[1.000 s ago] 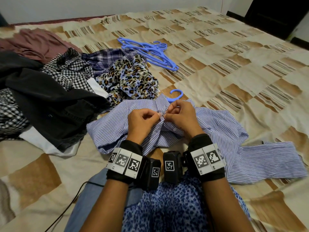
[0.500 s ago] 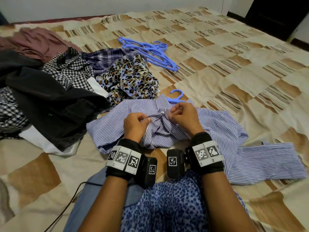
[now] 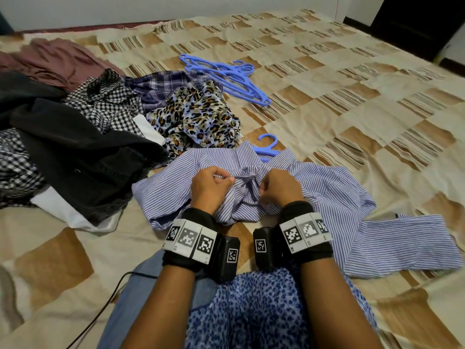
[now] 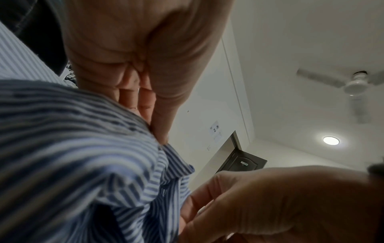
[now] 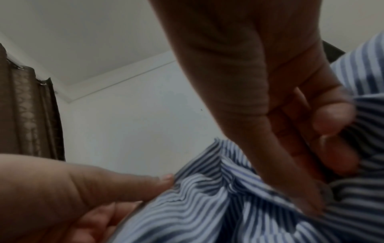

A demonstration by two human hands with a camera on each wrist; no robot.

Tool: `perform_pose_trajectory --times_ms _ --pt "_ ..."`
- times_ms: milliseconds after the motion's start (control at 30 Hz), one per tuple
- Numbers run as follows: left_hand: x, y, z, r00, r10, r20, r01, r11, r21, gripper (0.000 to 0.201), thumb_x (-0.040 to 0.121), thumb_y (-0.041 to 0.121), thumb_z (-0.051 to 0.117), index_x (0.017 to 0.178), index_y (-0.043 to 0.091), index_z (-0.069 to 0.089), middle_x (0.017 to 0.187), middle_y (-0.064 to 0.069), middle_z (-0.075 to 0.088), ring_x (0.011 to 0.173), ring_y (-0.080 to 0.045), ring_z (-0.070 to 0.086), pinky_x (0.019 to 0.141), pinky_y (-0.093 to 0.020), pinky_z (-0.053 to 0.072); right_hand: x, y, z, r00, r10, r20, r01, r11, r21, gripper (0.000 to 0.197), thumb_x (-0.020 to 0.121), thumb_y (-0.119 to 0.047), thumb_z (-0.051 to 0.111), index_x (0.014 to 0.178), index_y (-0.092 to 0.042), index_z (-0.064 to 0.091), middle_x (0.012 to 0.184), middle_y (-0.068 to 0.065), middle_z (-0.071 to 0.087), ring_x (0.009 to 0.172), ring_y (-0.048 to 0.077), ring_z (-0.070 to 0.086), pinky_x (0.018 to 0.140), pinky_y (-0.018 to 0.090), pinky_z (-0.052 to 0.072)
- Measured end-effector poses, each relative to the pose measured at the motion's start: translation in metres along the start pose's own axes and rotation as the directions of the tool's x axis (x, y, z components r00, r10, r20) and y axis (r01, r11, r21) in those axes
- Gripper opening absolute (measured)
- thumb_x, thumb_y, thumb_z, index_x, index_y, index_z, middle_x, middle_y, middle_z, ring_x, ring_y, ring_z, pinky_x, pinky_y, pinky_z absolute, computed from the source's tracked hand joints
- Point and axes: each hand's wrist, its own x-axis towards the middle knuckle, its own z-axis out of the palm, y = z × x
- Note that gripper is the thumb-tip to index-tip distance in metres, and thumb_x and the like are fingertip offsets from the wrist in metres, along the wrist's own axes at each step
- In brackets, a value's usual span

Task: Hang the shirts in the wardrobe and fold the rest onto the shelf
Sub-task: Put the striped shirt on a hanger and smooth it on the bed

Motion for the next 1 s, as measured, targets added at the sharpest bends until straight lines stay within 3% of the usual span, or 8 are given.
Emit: perform_pose_trajectory --times_ms 100,300,400,533,667,767,900,1000 --pt "0.001 0.000 0.000 0.998 -0.009 0.062 0.012 0.999 -0.042 0.014 0.084 0.020 0.068 0.095 0.015 0.060 0.065 0.004 0.055 0.069 -0.013 0.053 0.071 -0.026 0.042 -0.005 -0.002 -0.007 0.998 0.013 -0.059 -0.012 1.000 0.028 0.013 0.080 -0.010 0.065 0.091 -0.004 0.063 0.101 0.015 0.065 0.096 0.030 0.061 0.086 0.038 0.051" --pt "-0.001 0.004 -0.002 0.986 0.091 0.143 -0.077 0.992 -0.104 0.012 0.087 0.008 0.057 0.084 0.018 0.061 0.050 0.005 0.041 0.038 -0.003 0.031 0.042 -0.017 0.026 -0.022 -0.008 -0.033 0.908 0.107 -0.405 -0.094 0.994 0.053 0.018 0.092 -0.004 0.048 0.105 0.003 0.058 0.109 0.019 0.060 0.103 0.035 0.056 0.082 0.036 0.043" --pt "-0.001 0.007 -0.003 0.969 0.132 0.208 -0.108 0.987 -0.123 0.025 0.088 0.003 0.053 0.077 0.024 0.062 0.059 -0.007 0.050 0.044 -0.009 0.032 0.044 -0.021 0.026 -0.022 -0.010 -0.031 0.946 0.048 -0.321 -0.045 0.999 0.017 0.016 0.090 -0.003 0.048 0.098 0.004 0.060 0.104 0.021 0.062 0.101 0.035 0.056 0.075 0.033 0.038" --pt "0.000 0.007 -0.001 0.970 0.137 0.201 -0.118 0.987 -0.108 0.030 0.088 0.003 0.052 0.074 0.027 0.063 0.070 -0.017 0.055 0.050 -0.012 0.038 0.050 -0.025 0.030 -0.018 0.004 -0.025 0.992 0.087 -0.090 -0.089 0.996 -0.022 0.024 0.083 -0.011 0.061 0.105 -0.003 0.062 0.111 0.016 0.062 0.105 0.033 0.057 0.089 0.036 0.046" --pt "0.000 0.005 0.000 0.976 0.118 0.181 -0.102 0.990 -0.093 0.027 0.089 0.002 0.050 0.079 0.021 0.066 0.057 0.002 0.052 0.038 -0.002 0.036 0.044 -0.015 0.028 -0.015 0.010 -0.021 0.992 0.098 0.080 -0.090 0.991 -0.094 0.043 0.071 -0.021 0.078 0.109 -0.009 0.062 0.110 0.009 0.063 0.107 0.028 0.058 0.093 0.040 0.048" --pt "-0.001 0.006 0.000 0.978 0.107 0.180 -0.085 0.988 -0.127 0.021 0.088 0.001 0.052 0.090 0.013 0.070 0.053 0.007 0.049 0.037 0.000 0.037 0.041 -0.009 0.028 -0.012 0.005 -0.015 0.999 0.042 -0.028 -0.044 0.996 -0.079 0.026 0.080 -0.015 0.066 0.105 -0.007 0.064 0.110 0.011 0.063 0.105 0.030 0.059 0.090 0.037 0.048" --pt "-0.003 0.009 -0.001 0.975 0.103 0.197 -0.064 0.979 -0.194 0.024 0.084 -0.003 0.059 0.103 0.006 0.069 0.068 0.005 0.057 0.063 -0.002 0.051 0.062 -0.010 0.044 -0.014 0.002 -0.021 0.975 0.043 -0.219 -0.031 0.998 0.056 0.012 0.086 -0.018 0.060 0.085 -0.008 0.054 0.091 0.017 0.058 0.085 0.029 0.055 0.078 0.035 0.045" --pt "-0.006 0.016 -0.004 0.980 0.146 0.135 -0.102 0.952 -0.289 0.029 0.082 -0.005 0.062 0.108 0.005 0.067 0.088 0.001 0.064 0.081 -0.004 0.056 0.077 -0.013 0.048 -0.019 -0.002 -0.034 0.838 0.045 -0.544 0.071 0.979 0.191 0.017 0.084 -0.005 0.056 0.100 -0.002 0.056 0.088 0.017 0.059 0.081 0.031 0.055 0.067 0.032 0.035"
